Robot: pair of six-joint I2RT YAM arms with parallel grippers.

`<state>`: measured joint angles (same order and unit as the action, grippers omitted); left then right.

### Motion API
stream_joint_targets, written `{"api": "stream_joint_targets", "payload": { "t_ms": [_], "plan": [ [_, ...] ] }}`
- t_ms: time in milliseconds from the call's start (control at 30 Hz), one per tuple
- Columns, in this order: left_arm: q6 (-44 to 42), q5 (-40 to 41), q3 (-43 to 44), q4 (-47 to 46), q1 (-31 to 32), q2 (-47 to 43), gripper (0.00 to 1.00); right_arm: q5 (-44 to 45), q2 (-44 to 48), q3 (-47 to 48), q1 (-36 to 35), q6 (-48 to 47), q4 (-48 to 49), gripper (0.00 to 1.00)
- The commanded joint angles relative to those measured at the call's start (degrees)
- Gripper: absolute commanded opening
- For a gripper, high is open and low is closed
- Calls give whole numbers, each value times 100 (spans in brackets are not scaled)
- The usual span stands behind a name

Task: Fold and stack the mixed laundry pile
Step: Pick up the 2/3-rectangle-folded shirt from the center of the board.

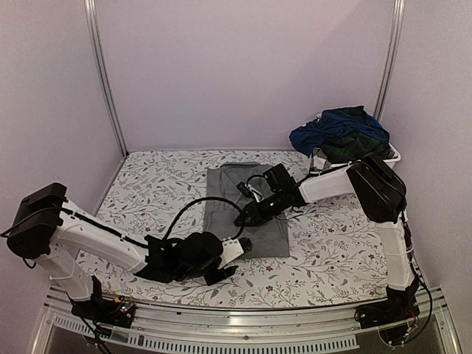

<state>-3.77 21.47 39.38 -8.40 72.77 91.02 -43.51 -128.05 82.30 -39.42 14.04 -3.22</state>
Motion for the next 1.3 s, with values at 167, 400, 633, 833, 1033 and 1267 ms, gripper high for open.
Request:
{"api": "stream_joint_targets", "payload": {
  "t_ms": [167, 400, 633, 833, 1033, 1267],
  "plan": [
    [-1650, 971, 617, -664, 243, 1470, 46, 326, -643, 600, 207, -608, -557, 27],
    [-2223, 1724, 759, -1107, 244, 1892, 32, 237, -978, 488, 151, -722, -546, 24],
    [-2166, 1416, 801, -279, 734, 1091, 0, 122, -679, -324, -113, -626, -190, 23],
    [-1427, 889, 937, 1098, 1241, 314, 0, 3, 116, -1335, -282, -477, 131, 23],
    [-1034, 561, 1135, 1741, 1369, -45, 0, -27, 563, -1295, -286, -588, -271, 28],
    [-775, -319, 1604, 2407, 1457, -450, 0, 105, 1110, -716, -81, -829, -739, 38]
  ]
}}
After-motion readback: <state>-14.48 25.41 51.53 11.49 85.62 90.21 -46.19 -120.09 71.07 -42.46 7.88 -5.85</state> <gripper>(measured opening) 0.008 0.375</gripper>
